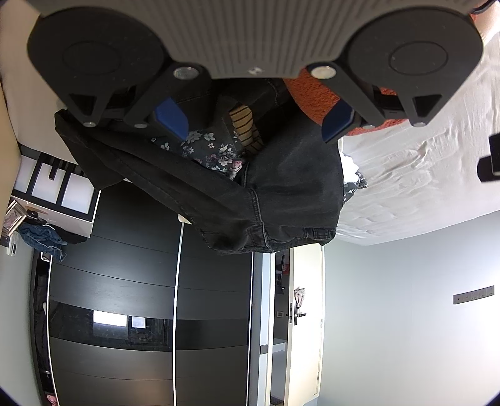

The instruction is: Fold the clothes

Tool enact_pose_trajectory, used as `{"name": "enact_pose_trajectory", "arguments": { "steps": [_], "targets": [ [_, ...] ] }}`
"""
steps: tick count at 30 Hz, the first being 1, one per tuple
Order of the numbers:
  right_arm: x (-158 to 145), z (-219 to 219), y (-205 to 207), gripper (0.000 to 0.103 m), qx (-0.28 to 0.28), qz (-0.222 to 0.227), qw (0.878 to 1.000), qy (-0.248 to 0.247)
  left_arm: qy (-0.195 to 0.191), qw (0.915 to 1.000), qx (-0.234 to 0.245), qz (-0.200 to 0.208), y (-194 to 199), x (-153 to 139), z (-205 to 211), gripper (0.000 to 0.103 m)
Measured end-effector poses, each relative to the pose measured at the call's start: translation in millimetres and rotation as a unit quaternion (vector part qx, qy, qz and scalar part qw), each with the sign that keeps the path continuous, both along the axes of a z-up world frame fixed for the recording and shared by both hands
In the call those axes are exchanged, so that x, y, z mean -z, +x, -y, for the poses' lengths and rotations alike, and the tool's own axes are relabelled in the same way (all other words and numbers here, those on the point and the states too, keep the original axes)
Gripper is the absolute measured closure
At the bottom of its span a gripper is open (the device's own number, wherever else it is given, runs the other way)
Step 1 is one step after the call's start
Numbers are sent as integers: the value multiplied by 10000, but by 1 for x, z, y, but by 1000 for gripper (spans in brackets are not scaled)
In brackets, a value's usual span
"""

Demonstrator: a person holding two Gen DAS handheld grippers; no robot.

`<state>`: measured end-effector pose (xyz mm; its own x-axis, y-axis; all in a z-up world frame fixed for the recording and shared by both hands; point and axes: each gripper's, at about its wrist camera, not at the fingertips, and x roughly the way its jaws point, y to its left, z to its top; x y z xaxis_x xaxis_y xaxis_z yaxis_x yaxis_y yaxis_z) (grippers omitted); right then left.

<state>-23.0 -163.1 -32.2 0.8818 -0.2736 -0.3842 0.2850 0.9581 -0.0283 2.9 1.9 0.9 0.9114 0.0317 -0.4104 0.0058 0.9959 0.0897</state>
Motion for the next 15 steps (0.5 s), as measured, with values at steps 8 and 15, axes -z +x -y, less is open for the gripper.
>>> {"name": "enact_pose_trajectory", "arguments": {
  "steps": [8,15],
  "targets": [
    [-1,-1,-1,9,-8,72,10000,-30,-123,9995,107,263,-5,-5,-4,12],
    [13,-5,1,9,-64,131,9999,-49,-136,9996,155,191,-6,-2,3,12]
  ]
}}
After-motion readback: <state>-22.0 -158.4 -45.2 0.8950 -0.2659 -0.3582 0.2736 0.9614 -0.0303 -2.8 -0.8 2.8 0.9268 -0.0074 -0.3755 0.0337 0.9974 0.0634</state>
